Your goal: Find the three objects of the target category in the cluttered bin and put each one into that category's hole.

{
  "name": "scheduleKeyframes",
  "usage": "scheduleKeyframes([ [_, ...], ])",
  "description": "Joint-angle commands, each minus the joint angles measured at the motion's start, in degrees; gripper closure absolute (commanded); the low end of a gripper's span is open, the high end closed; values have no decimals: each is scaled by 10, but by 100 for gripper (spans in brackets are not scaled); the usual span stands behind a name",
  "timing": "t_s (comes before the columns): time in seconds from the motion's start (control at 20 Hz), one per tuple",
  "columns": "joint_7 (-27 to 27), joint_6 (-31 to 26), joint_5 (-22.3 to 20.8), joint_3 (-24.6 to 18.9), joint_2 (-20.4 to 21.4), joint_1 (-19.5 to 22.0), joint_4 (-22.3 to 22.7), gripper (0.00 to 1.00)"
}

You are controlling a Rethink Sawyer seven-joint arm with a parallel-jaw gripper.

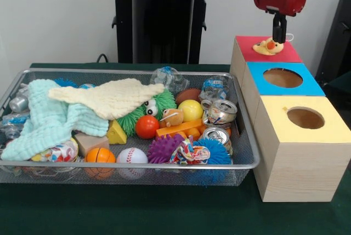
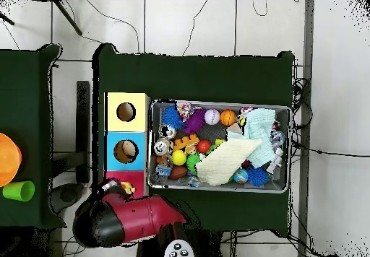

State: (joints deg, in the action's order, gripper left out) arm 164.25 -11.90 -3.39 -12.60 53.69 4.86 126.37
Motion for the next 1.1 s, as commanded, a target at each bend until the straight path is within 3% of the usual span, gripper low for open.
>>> scheduleKeyframes([
  [0.05, 9, -57, 17, -24, 4, 5, -5, 100],
  [0.5, 29, 1, -5, 18, -33, -48, -13, 100],
  [0.75, 18, 47, -22, 12, -49, -25, 3, 100],
  [1.1, 26, 83, -30, 34, -64, -42, 6, 100],
])
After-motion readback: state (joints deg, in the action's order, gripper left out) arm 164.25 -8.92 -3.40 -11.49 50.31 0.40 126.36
